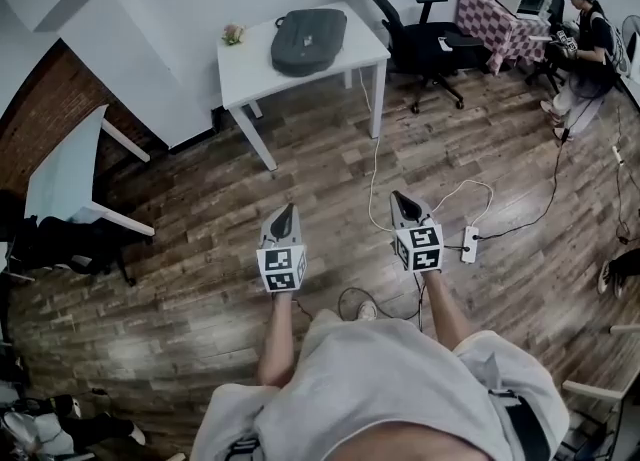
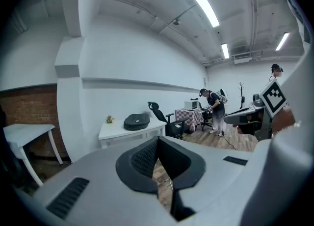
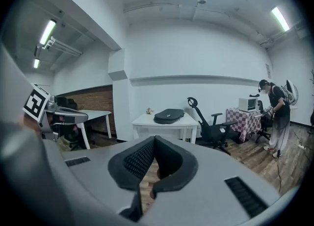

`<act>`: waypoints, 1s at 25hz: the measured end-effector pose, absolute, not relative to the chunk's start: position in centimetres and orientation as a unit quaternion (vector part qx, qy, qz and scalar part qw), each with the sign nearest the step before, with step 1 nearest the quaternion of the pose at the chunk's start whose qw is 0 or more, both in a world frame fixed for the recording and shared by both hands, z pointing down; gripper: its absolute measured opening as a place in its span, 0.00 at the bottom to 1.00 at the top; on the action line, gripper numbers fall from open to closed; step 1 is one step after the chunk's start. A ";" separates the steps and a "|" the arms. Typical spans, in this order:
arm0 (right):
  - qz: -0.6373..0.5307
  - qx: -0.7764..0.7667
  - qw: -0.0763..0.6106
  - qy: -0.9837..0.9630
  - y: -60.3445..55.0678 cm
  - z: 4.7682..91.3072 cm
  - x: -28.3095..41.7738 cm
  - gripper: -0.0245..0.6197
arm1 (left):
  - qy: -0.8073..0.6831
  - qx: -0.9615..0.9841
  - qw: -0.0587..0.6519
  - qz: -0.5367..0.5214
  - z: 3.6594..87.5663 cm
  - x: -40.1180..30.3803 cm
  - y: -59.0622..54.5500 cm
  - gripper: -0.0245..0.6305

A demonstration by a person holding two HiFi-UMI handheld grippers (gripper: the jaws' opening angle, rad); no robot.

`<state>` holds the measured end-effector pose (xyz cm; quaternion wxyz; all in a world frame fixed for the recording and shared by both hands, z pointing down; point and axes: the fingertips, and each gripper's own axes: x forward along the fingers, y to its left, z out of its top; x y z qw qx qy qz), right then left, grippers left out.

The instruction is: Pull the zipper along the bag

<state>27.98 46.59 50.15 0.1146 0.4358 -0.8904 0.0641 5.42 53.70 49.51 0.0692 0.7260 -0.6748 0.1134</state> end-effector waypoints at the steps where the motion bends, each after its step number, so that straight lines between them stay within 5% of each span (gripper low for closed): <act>1: 0.062 0.433 0.116 -0.891 46.4 50.2 28.0 0.06 | -0.677 0.724 0.072 0.113 49.7 5.6 53.7 0.08; 25: 0.053 0.439 0.137 -0.887 29.7 51.8 21.4 0.06 | -0.663 0.737 0.085 0.101 52.4 0.1 35.7 0.08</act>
